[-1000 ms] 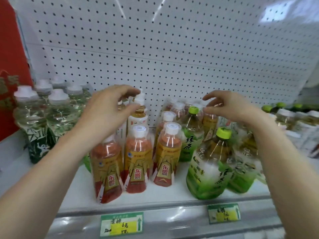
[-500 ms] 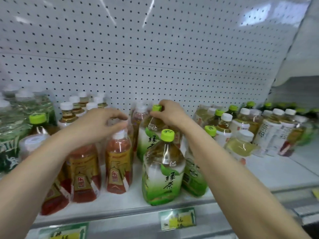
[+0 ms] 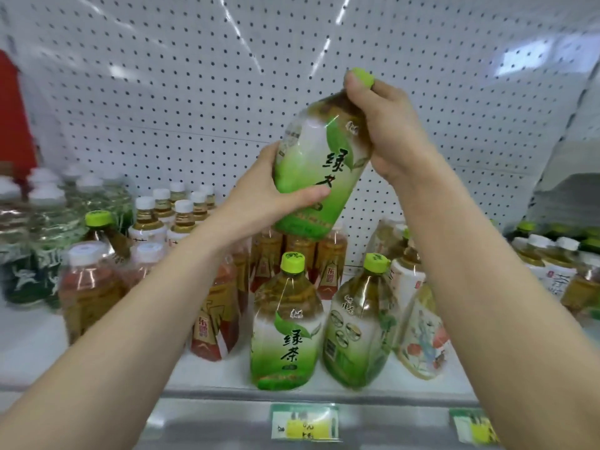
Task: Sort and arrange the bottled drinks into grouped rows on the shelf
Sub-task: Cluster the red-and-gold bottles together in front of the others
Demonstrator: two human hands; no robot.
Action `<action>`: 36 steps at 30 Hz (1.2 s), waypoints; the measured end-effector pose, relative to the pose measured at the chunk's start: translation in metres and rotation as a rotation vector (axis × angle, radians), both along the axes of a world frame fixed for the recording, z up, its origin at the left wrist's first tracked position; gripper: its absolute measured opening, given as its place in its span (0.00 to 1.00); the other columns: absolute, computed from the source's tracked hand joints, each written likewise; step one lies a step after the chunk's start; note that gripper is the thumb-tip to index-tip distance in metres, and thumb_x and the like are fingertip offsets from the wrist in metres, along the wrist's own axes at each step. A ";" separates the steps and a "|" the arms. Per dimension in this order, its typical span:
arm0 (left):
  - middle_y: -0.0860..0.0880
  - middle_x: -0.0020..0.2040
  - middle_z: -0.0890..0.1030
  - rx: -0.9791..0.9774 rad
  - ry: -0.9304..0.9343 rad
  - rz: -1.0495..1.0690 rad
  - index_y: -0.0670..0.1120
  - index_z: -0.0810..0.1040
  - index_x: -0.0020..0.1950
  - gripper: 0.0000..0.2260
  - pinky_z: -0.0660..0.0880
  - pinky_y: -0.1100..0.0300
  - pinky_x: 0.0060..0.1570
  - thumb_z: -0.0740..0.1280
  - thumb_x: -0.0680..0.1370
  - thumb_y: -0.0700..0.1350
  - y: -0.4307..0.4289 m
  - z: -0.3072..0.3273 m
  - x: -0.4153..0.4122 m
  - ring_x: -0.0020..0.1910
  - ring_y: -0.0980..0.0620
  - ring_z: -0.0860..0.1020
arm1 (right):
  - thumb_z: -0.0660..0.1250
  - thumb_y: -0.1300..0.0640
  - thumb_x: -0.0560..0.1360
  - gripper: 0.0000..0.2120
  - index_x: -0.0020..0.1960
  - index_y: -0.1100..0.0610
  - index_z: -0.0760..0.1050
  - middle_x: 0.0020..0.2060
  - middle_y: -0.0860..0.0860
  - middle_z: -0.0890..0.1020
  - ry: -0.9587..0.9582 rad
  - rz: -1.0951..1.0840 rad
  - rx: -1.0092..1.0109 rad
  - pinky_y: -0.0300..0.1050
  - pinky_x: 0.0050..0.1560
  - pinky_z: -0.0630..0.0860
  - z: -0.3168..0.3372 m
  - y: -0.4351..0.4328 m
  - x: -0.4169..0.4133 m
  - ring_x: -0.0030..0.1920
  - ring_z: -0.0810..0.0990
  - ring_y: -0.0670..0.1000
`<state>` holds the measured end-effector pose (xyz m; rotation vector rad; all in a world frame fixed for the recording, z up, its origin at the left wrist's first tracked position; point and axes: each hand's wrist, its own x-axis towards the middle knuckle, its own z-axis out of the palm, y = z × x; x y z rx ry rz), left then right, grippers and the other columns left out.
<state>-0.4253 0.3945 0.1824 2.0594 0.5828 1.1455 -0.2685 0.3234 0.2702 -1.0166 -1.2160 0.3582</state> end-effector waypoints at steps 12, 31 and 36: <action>0.51 0.52 0.84 -0.253 -0.510 0.122 0.55 0.74 0.55 0.30 0.83 0.54 0.45 0.78 0.57 0.60 -0.037 -0.039 -0.057 0.47 0.53 0.85 | 0.64 0.28 0.70 0.36 0.72 0.43 0.65 0.66 0.44 0.77 -0.484 -0.079 -0.354 0.43 0.60 0.75 -0.119 -0.051 -0.014 0.62 0.78 0.42; 0.49 0.53 0.86 -0.513 -0.543 -0.057 0.47 0.74 0.66 0.35 0.82 0.52 0.45 0.77 0.60 0.51 -0.061 -0.144 -0.115 0.51 0.49 0.84 | 0.80 0.35 0.57 0.44 0.68 0.44 0.67 0.66 0.38 0.73 -0.264 -0.416 -0.254 0.37 0.66 0.69 -0.196 -0.080 -0.068 0.66 0.71 0.37; 0.50 0.54 0.85 -0.506 -0.520 -0.123 0.49 0.73 0.65 0.31 0.81 0.55 0.45 0.76 0.64 0.51 -0.087 -0.144 -0.093 0.53 0.49 0.84 | 0.80 0.35 0.56 0.49 0.71 0.49 0.67 0.66 0.45 0.75 -0.287 -0.510 -0.265 0.48 0.69 0.70 -0.180 -0.132 -0.050 0.67 0.73 0.46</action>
